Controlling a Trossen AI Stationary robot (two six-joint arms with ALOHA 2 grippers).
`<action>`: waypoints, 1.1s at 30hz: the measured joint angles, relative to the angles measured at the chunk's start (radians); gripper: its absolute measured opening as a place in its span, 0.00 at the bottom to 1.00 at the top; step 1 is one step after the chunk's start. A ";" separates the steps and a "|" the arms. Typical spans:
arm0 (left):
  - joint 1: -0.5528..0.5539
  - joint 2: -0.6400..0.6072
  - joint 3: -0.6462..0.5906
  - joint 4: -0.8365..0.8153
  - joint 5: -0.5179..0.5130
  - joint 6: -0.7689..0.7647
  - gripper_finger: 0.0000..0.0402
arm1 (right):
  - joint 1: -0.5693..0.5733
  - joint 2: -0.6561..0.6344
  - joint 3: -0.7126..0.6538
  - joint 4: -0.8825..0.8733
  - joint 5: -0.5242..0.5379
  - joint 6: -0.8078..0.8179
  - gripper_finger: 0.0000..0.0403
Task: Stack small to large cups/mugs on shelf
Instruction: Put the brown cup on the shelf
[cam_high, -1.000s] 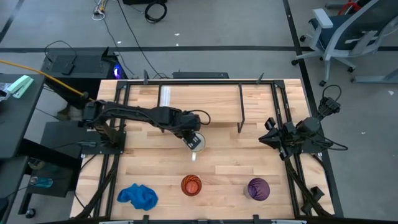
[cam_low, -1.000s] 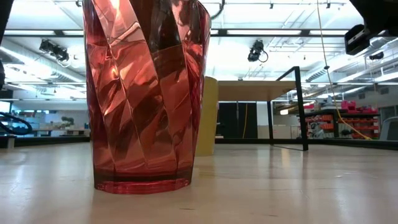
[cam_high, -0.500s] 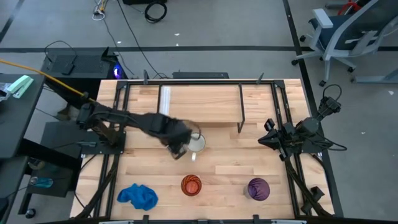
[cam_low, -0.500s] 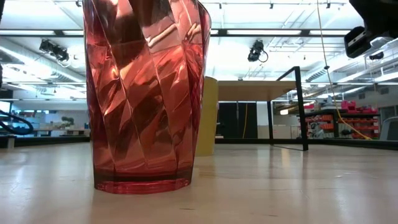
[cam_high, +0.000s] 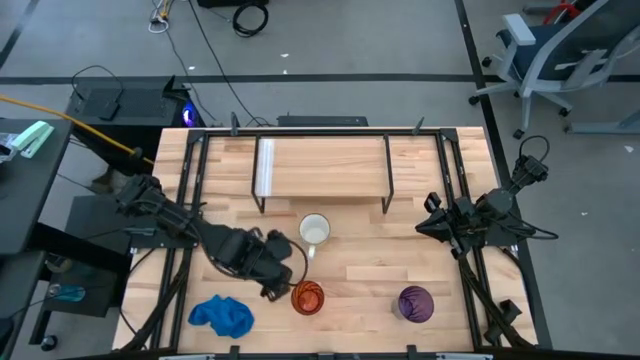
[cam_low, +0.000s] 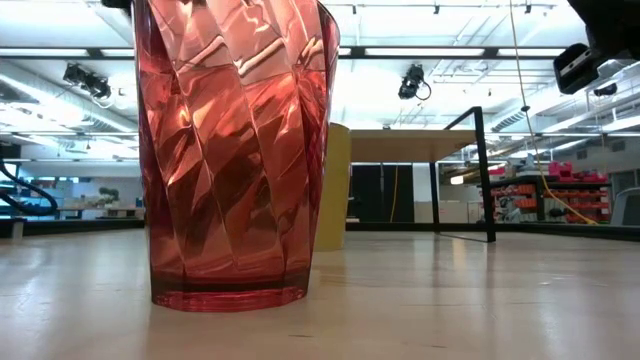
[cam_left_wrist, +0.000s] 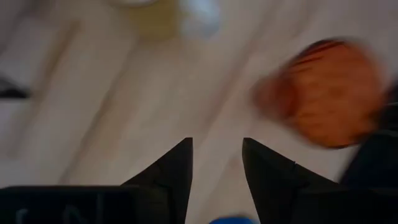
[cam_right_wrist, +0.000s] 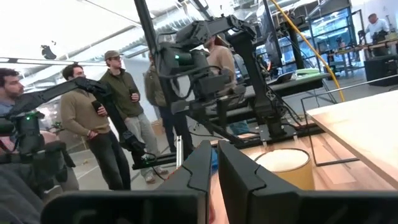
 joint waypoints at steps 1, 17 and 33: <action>-0.005 0.000 0.000 0.039 -0.001 0.011 0.36 | 0.000 0.000 0.000 0.000 -0.003 0.000 0.08; 0.000 0.094 -0.001 0.149 0.078 -0.029 0.33 | 0.000 0.001 0.000 -0.015 -0.048 0.001 0.08; 0.019 0.155 -0.001 0.185 0.111 -0.022 0.37 | 0.000 0.002 0.000 -0.046 -0.048 0.001 0.08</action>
